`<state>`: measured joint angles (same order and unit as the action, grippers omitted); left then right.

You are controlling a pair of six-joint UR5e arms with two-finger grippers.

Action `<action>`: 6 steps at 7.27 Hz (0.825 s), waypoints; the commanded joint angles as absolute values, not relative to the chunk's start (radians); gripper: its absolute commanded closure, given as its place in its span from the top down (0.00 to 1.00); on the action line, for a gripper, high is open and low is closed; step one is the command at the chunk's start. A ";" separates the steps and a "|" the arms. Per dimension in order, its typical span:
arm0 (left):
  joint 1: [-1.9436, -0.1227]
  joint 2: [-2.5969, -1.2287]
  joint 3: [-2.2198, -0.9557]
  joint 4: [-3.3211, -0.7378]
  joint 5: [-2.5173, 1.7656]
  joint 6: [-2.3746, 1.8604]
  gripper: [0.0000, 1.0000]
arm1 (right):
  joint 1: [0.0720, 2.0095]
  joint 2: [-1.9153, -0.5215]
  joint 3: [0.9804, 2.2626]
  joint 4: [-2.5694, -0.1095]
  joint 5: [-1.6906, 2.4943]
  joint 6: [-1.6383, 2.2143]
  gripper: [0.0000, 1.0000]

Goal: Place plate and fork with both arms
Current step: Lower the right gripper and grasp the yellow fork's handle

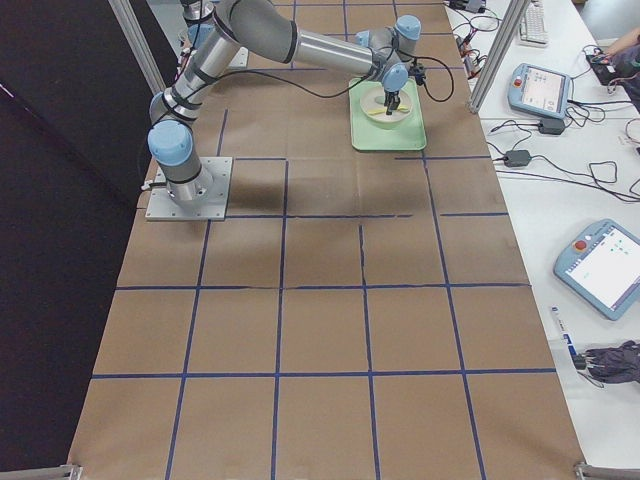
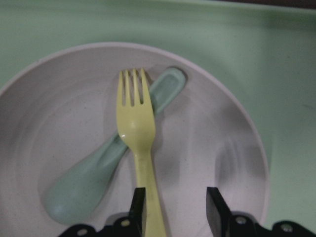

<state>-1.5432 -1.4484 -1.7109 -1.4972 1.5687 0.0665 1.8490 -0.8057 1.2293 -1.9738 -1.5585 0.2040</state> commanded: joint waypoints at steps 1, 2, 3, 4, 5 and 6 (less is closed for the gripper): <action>-1.543 -1.450 -1.712 -1.497 1.568 0.071 1.00 | 1.856 -0.787 1.230 -1.976 -1.560 0.203 0.52; -1.543 -1.450 -1.712 -1.496 1.568 0.072 1.00 | 1.856 -0.782 1.232 -1.976 -1.560 0.202 0.52; -1.543 -1.450 -1.712 -1.497 1.568 0.072 1.00 | 1.853 -0.782 1.232 -1.976 -1.560 0.204 0.52; -1.543 -1.448 -1.712 -1.497 1.566 0.072 1.00 | 1.853 -0.782 1.232 -1.976 -1.560 0.204 0.51; -1.543 -1.450 -1.712 -1.496 1.565 0.072 1.00 | 1.852 -0.782 1.226 -1.977 -1.560 0.204 0.45; -1.543 -1.448 -1.712 -1.497 1.565 0.072 1.00 | 1.852 -0.784 1.224 -1.976 -1.560 0.204 0.33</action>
<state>-1.5432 -1.4489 -1.7119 -1.4965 1.5654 0.0721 1.8523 -0.7829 1.2274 -1.9764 -1.5601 0.2039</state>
